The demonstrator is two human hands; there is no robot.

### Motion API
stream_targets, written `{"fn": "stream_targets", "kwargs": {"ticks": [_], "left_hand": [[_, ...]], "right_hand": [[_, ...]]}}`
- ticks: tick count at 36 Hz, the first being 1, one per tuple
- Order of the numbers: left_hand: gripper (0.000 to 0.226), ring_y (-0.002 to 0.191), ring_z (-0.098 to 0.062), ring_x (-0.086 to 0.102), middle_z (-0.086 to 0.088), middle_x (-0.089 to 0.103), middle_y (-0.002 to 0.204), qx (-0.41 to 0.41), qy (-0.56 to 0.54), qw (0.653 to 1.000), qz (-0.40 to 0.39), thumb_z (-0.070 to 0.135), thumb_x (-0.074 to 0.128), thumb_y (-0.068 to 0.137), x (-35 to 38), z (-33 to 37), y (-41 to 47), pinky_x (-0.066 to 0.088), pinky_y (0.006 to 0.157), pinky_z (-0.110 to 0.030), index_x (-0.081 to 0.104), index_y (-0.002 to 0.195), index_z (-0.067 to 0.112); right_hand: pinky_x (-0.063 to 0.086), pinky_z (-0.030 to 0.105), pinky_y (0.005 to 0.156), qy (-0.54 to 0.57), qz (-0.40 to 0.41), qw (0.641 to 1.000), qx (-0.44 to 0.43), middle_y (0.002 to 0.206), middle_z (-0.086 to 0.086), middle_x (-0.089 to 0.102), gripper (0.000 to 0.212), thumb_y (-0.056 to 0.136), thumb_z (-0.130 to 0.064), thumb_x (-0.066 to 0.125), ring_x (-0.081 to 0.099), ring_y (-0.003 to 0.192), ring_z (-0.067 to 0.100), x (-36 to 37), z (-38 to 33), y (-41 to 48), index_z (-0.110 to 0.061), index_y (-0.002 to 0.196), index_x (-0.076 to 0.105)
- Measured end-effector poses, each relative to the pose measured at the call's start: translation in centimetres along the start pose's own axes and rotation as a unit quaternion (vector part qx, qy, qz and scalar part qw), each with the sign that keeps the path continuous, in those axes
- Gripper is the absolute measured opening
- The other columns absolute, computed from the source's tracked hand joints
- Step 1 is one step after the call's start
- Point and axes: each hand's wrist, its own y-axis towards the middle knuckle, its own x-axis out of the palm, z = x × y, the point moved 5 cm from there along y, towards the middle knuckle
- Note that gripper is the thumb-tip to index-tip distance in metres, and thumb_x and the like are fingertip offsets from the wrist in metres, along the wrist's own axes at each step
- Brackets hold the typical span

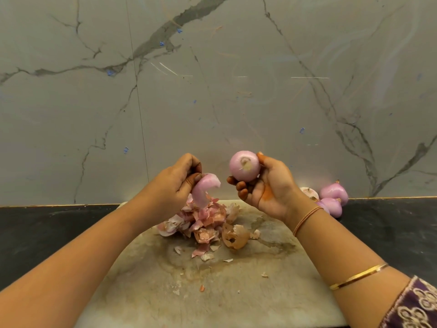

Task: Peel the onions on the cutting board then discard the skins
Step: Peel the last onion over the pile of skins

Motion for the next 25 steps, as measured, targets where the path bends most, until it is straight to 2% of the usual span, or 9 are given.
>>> {"fn": "stream_targets", "kwargs": {"ticks": [3,6,10,13,16,21,25], "left_hand": [[0.022,0.069,-0.011,0.053,0.006,0.059,0.079,-0.018,0.045,0.999,0.0,0.015,0.05,0.096,-0.3,-0.5,0.1,0.041,0.061,-0.022,0.043,0.083,0.032],[0.022,0.08,-0.003,0.057,0.014,0.06,0.085,-0.013,0.072,0.997,-0.01,0.014,0.059,0.092,-0.3,-0.4,-0.1,0.044,0.067,-0.017,0.05,0.084,0.032],[0.025,0.09,-0.001,0.056,0.015,0.06,0.095,-0.009,0.083,0.996,-0.015,0.007,0.055,0.089,-0.2,-0.3,-0.1,0.047,0.078,-0.015,0.061,0.092,0.031],[0.033,0.091,-0.003,0.056,0.015,0.061,0.097,-0.012,0.083,0.996,-0.006,0.003,0.051,0.09,-0.4,-0.3,0.0,0.047,0.079,-0.017,0.064,0.092,0.032],[0.022,0.091,-0.005,0.056,0.012,0.061,0.097,-0.013,0.095,0.995,0.01,0.011,0.054,0.091,-0.5,-0.6,0.1,0.047,0.08,-0.021,0.067,0.096,0.028],[0.015,0.098,-0.012,0.055,0.005,0.06,0.104,-0.025,0.134,0.991,0.013,0.024,0.059,0.09,-0.5,-1.1,0.2,0.045,0.085,-0.028,0.069,0.1,0.018],[0.022,0.1,-0.013,0.054,0.005,0.059,0.108,-0.039,0.147,0.988,0.0,0.035,0.058,0.091,-0.5,-1.3,0.2,0.045,0.084,-0.03,0.067,0.104,0.019]], "right_hand": [[0.045,0.02,0.047,0.0,-0.008,1.0,0.003,0.077,0.021,0.068,0.054,0.102,-0.046,0.031,0.05,0.053,0.015,-0.1,-0.1,0.0,0.0,0.109,0.057],[0.046,0.022,0.05,-0.019,-0.028,0.999,-0.011,0.079,0.021,0.068,0.044,0.1,-0.042,0.037,0.051,0.055,0.016,0.2,-0.1,-0.2,-0.003,0.11,0.057],[0.049,0.026,0.059,-0.069,-0.055,0.995,-0.049,0.098,0.02,0.061,0.028,0.097,-0.03,0.046,0.057,0.067,0.02,0.9,-0.1,-0.4,-0.008,0.111,0.056],[0.048,0.025,0.066,-0.207,-0.058,0.97,-0.118,0.107,0.012,0.056,0.032,0.096,-0.022,0.052,0.055,0.08,0.02,1.1,0.1,0.1,-0.011,0.126,0.05],[0.048,0.021,0.072,-0.331,-0.051,0.922,-0.195,0.113,0.003,0.055,0.035,0.091,-0.015,0.062,0.055,0.093,0.016,1.7,0.0,-0.1,-0.018,0.124,0.049],[0.056,0.025,0.081,-0.362,-0.06,0.901,-0.232,0.114,-0.005,0.049,0.049,0.083,-0.005,0.071,0.057,0.103,0.019,2.0,-0.3,-0.8,-0.026,0.119,0.045],[0.054,0.016,0.07,-0.364,-0.058,0.896,-0.249,0.111,-0.006,0.048,0.051,0.082,-0.002,0.071,0.057,0.094,0.015,2.2,-0.8,-1.6,-0.024,0.119,0.042]]}}
